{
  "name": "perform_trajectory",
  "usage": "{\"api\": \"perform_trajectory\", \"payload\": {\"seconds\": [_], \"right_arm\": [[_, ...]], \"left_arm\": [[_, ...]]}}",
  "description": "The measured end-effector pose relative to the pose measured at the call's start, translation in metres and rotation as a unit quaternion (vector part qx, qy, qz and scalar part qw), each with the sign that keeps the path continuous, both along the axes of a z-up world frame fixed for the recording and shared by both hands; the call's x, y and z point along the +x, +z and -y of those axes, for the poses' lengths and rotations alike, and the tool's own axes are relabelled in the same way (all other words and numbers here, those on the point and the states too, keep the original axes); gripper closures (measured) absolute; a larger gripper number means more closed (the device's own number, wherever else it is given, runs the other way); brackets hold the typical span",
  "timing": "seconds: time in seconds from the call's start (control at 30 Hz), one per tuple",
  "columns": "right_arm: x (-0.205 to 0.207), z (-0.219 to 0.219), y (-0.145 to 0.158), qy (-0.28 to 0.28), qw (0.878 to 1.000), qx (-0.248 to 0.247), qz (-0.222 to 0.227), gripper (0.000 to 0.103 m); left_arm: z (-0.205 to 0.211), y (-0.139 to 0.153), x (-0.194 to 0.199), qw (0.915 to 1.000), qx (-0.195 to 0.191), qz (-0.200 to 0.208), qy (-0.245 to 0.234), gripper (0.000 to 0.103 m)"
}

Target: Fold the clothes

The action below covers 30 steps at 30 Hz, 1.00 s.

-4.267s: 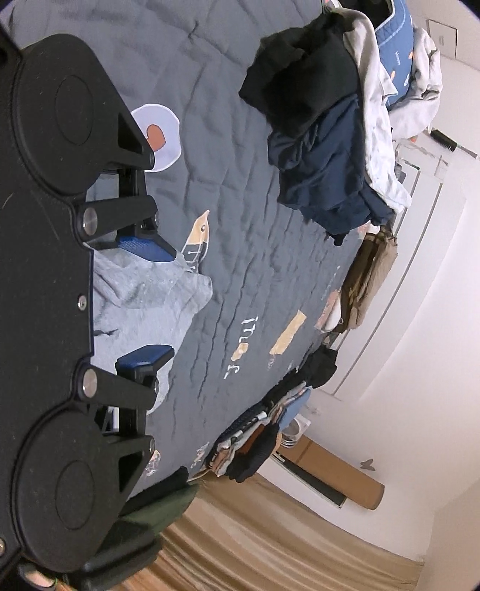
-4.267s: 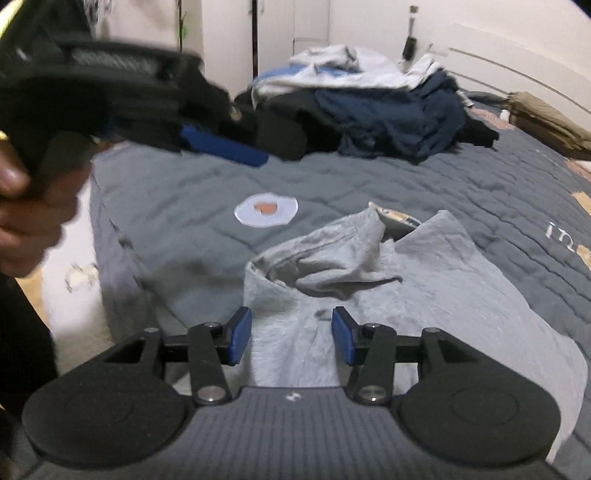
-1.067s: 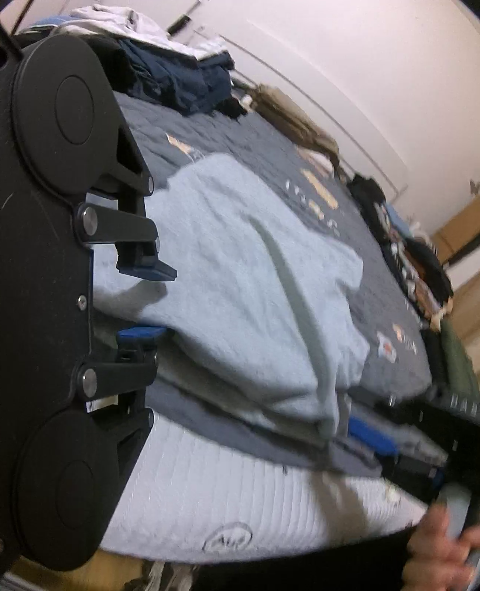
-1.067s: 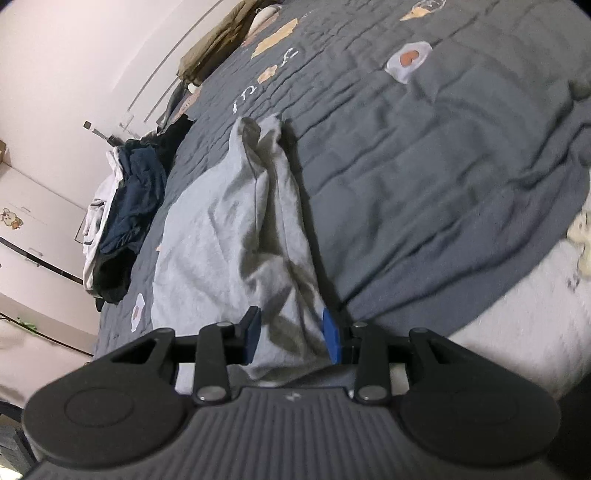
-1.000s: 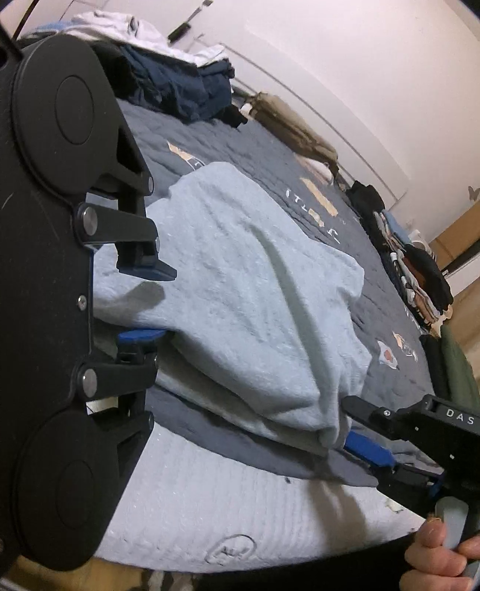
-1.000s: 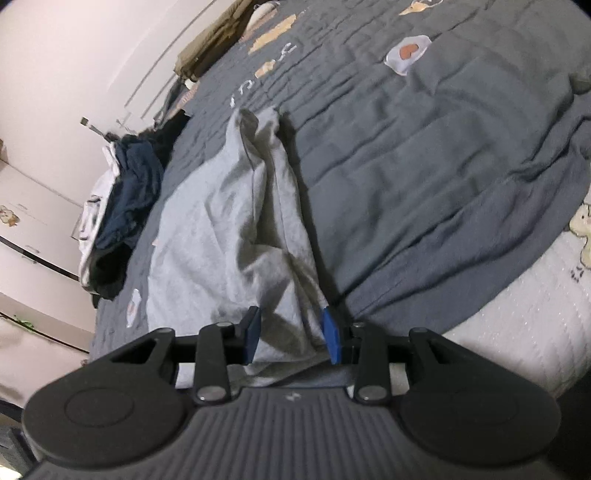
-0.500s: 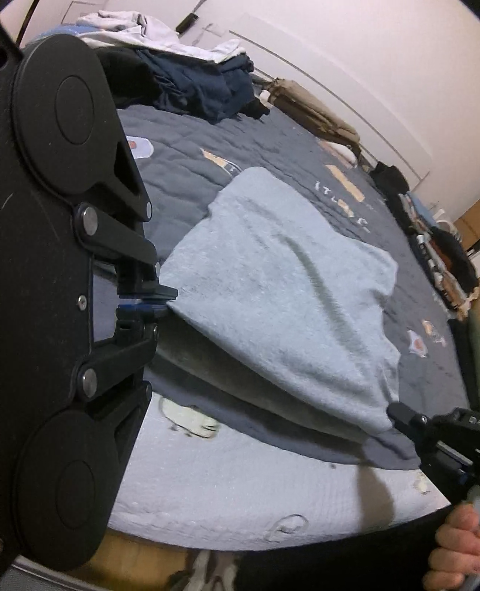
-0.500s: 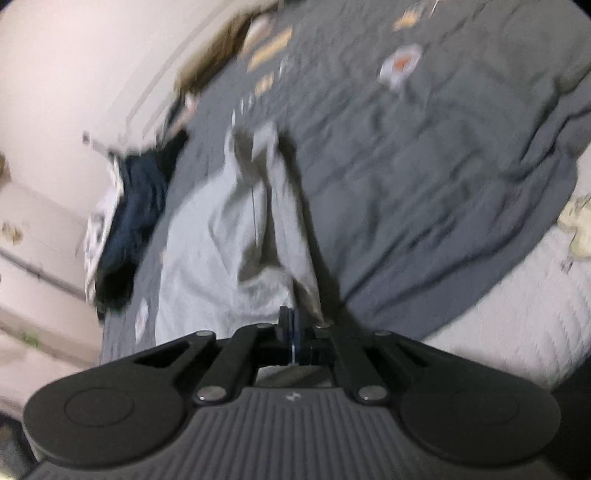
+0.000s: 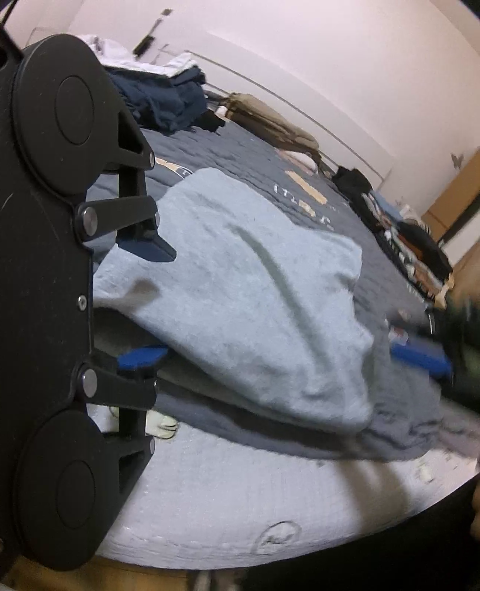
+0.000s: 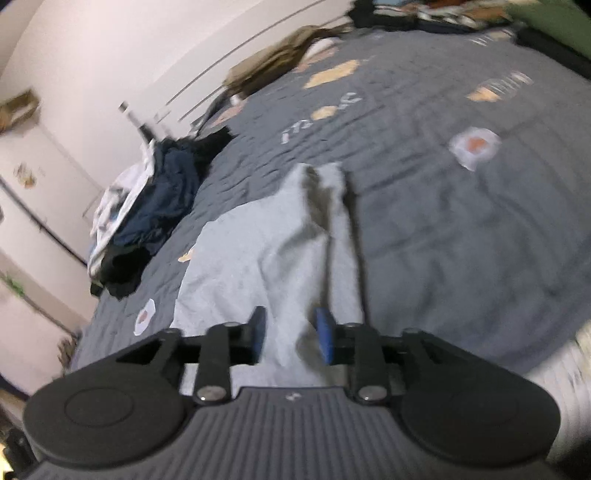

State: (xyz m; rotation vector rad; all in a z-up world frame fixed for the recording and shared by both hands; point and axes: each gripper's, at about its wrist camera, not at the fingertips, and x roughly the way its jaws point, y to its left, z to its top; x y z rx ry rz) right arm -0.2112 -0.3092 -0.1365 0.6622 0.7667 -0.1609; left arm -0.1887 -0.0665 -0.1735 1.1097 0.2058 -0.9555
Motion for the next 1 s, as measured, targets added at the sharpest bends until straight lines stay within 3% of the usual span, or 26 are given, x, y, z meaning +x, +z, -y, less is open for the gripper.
{"api": "perform_trajectory", "payload": {"seconds": [0.03, 0.1, 0.13, 0.2, 0.27, 0.33, 0.5, 0.53, 0.6, 0.7, 0.77, 0.83, 0.87, 0.9, 1.0], "right_arm": [[0.006, 0.000, 0.001, 0.004, 1.000, -0.006, 0.000, 0.068], [0.019, -0.001, 0.002, 0.013, 1.000, -0.019, -0.001, 0.068], [0.025, -0.001, 0.003, 0.017, 1.000, -0.026, -0.001, 0.070], [0.032, 0.001, -0.003, 0.017, 1.000, -0.022, -0.008, 0.091], [0.027, 0.006, -0.008, -0.002, 1.000, 0.004, 0.008, 0.099], [0.019, 0.010, -0.004, -0.023, 0.999, 0.009, 0.029, 0.101], [0.018, 0.005, 0.006, -0.014, 0.998, -0.041, 0.042, 0.101], [0.018, 0.003, 0.007, -0.010, 0.998, -0.052, 0.041, 0.100], [0.025, 0.000, -0.004, 0.020, 0.997, -0.070, -0.008, 0.098], [0.018, 0.006, 0.008, 0.015, 0.998, -0.054, 0.003, 0.096], [0.013, 0.014, 0.023, 0.006, 0.999, -0.046, 0.024, 0.093], [0.012, 0.024, 0.038, -0.002, 0.998, -0.043, 0.046, 0.083], [0.015, 0.026, 0.043, 0.001, 0.998, -0.048, 0.052, 0.067], [0.021, 0.029, 0.047, 0.007, 0.997, -0.054, 0.056, 0.056], [0.045, 0.035, 0.056, 0.030, 0.995, -0.071, 0.061, 0.054]], "left_arm": [[-0.001, -0.001, 0.000, 1.0000, 0.002, 0.001, -0.001, 0.065], [-0.004, -0.001, 0.003, 1.0000, 0.001, -0.005, 0.002, 0.089], [-0.005, 0.000, 0.006, 0.9999, -0.002, -0.011, 0.006, 0.092], [-0.008, 0.002, 0.012, 0.9995, -0.006, -0.029, 0.013, 0.099], [-0.011, 0.003, 0.015, 0.9993, -0.004, -0.036, 0.012, 0.100], [-0.013, 0.004, 0.016, 0.9988, 0.002, -0.048, 0.012, 0.101], [-0.019, 0.007, 0.018, 0.9971, 0.009, -0.073, 0.017, 0.101], [-0.018, 0.006, 0.019, 0.9965, 0.010, -0.079, 0.023, 0.101], [-0.017, 0.008, 0.022, 0.9945, 0.011, -0.097, 0.036, 0.099], [-0.023, 0.021, 0.028, 0.9872, -0.009, -0.154, 0.042, 0.087], [-0.028, 0.034, 0.035, 0.9759, -0.045, -0.209, 0.045, 0.077], [-0.033, 0.050, 0.043, 0.9603, -0.095, -0.258, 0.046, 0.063], [-0.036, 0.057, 0.047, 0.9513, -0.123, -0.279, 0.046, 0.054], [-0.038, 0.065, 0.053, 0.9403, -0.153, -0.300, 0.050, 0.047], [-0.045, 0.081, 0.072, 0.9020, -0.240, -0.350, 0.079, 0.042]]}}
